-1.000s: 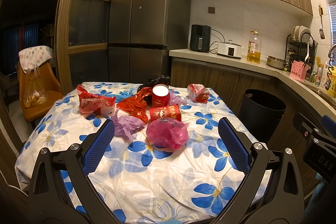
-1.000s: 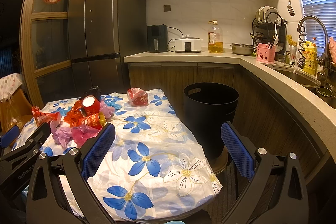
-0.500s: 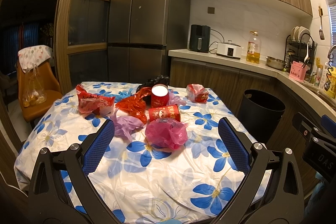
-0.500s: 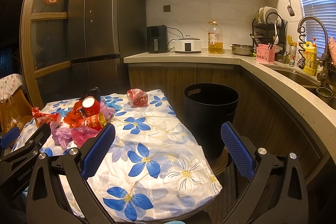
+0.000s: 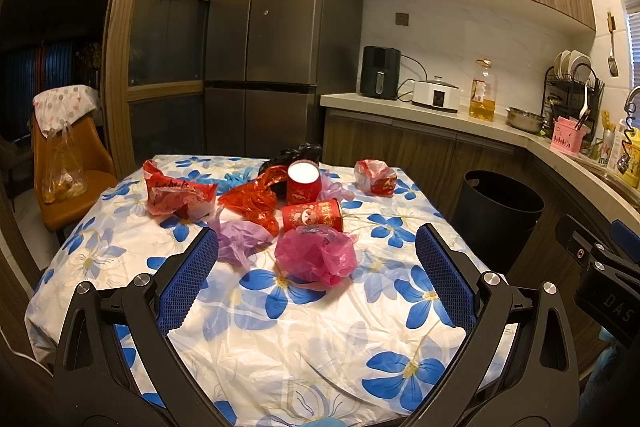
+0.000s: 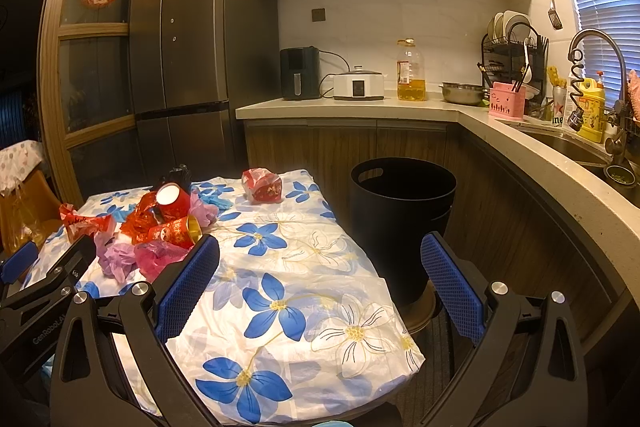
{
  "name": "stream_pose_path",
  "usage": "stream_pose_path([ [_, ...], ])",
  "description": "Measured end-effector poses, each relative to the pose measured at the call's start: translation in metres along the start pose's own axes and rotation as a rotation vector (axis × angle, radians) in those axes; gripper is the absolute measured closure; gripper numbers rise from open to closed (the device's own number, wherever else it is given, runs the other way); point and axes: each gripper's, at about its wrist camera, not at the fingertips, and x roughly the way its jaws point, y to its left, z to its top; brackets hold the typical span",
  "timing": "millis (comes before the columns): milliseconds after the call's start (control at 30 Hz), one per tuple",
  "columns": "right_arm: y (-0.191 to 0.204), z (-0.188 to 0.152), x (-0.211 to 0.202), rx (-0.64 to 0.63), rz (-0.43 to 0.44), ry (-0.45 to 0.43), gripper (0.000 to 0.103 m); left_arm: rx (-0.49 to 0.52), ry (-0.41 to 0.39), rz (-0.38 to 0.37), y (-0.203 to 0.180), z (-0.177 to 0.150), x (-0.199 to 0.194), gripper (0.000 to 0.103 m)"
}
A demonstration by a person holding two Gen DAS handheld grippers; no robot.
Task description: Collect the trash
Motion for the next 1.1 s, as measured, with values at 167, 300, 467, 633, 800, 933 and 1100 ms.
stream_pose_path([
  [167, 0.000, 0.000, 0.006, 0.002, 0.005, 0.005, 0.005, 0.001, 0.001, 0.003, 0.000, 0.000, 0.001, 0.006],
  [300, 0.000, -0.004, 0.014, 0.004, 0.032, 0.013, 0.005, 0.000, 0.004, 0.011, 0.000, -0.005, 0.005, 0.006],
  [467, 0.004, -0.014, 0.029, 0.004, 0.091, 0.039, 0.005, -0.018, 0.009, 0.043, 0.015, -0.017, 0.018, 0.006],
  [633, 0.016, -0.025, 0.053, 0.002, 0.142, 0.064, 0.005, -0.065, 0.025, 0.084, 0.037, -0.027, 0.033, 0.006],
  [800, 0.035, -0.032, 0.075, -0.001, 0.226, 0.059, 0.006, -0.100, 0.025, 0.122, 0.057, -0.035, 0.045, 0.006],
  [933, 0.056, -0.040, 0.094, -0.008, 0.312, 0.074, 0.008, -0.121, 0.024, 0.153, 0.072, -0.039, 0.056, 0.006],
  [1100, 0.092, -0.050, 0.116, -0.049, 0.398, 0.085, 0.010, -0.144, 0.024, 0.183, 0.089, -0.041, 0.071, 0.006],
])
